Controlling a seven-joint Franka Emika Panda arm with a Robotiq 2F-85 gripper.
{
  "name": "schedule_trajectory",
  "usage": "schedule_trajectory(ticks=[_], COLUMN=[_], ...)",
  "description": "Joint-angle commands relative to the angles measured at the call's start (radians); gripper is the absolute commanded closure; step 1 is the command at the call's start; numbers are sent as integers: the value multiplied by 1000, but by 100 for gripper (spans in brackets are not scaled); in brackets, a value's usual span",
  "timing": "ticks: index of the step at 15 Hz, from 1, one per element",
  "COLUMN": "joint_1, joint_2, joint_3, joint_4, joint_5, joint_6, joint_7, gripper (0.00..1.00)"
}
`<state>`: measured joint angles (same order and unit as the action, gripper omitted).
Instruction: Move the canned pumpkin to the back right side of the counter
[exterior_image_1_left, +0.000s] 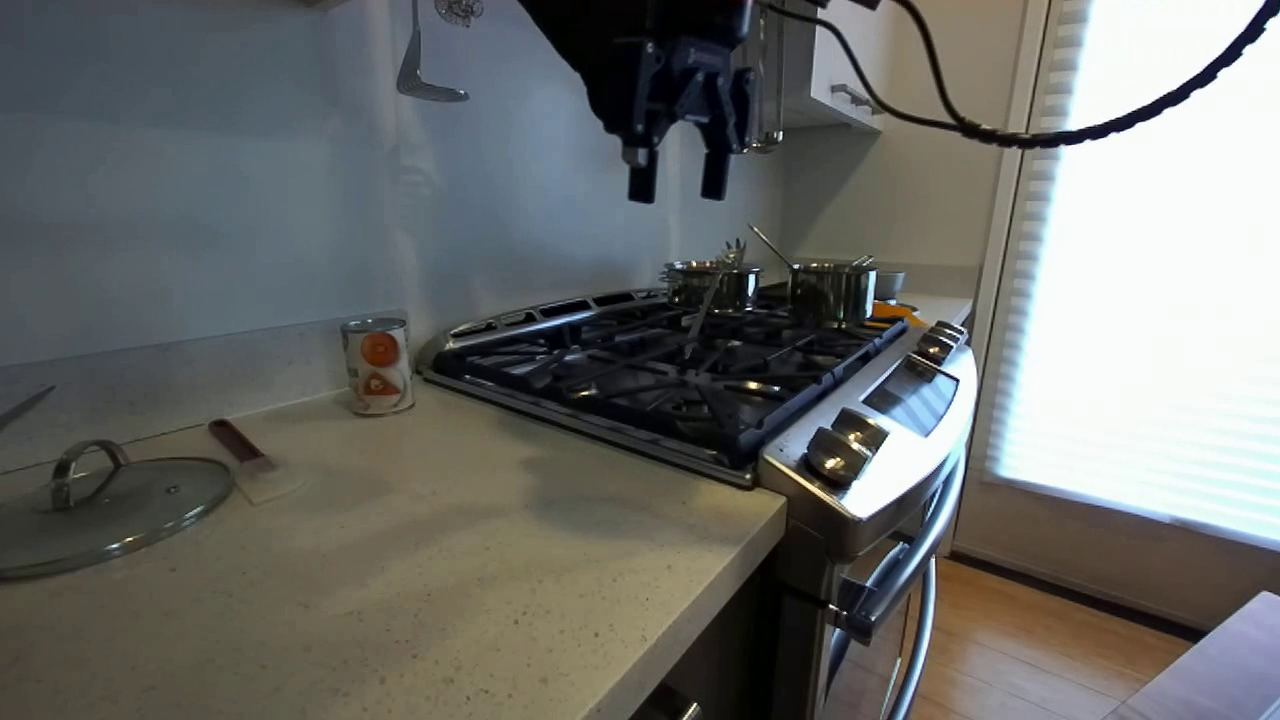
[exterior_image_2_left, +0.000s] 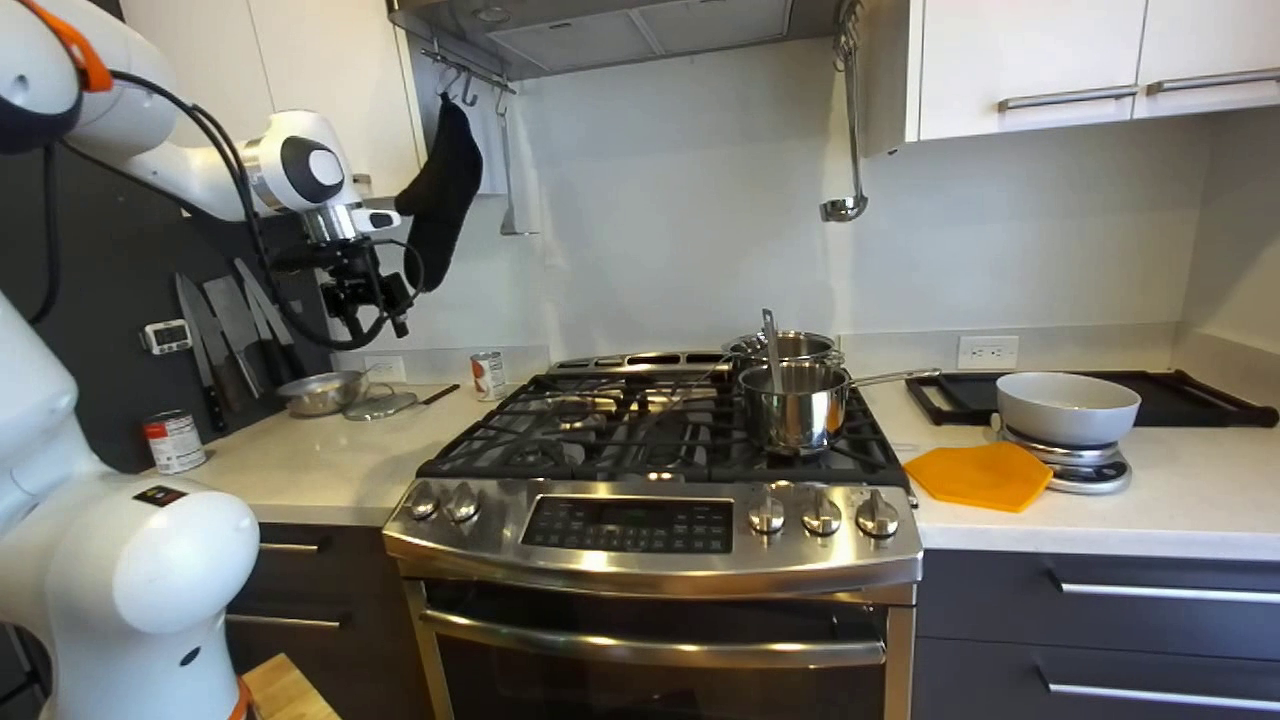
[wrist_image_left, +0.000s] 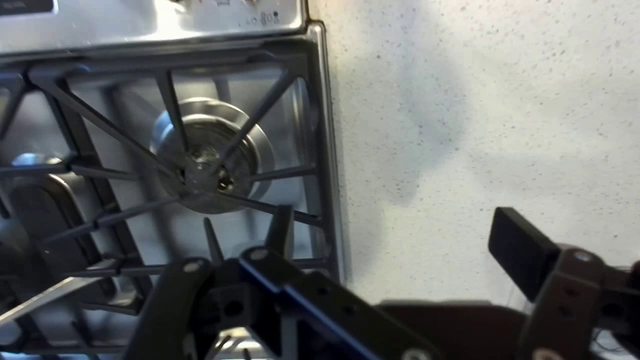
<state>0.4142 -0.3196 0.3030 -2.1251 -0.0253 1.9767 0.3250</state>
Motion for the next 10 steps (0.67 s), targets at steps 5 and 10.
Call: schedule_trajectory(ticks=[5,10], joint_1=[-111,-135], joint_2=[-273,-256], joint_3=[-11,11], joint_4=[-161,-134], joint_5=[78,65], joint_6=[-133,-125], joint_7=[46,37], gripper=[0,0])
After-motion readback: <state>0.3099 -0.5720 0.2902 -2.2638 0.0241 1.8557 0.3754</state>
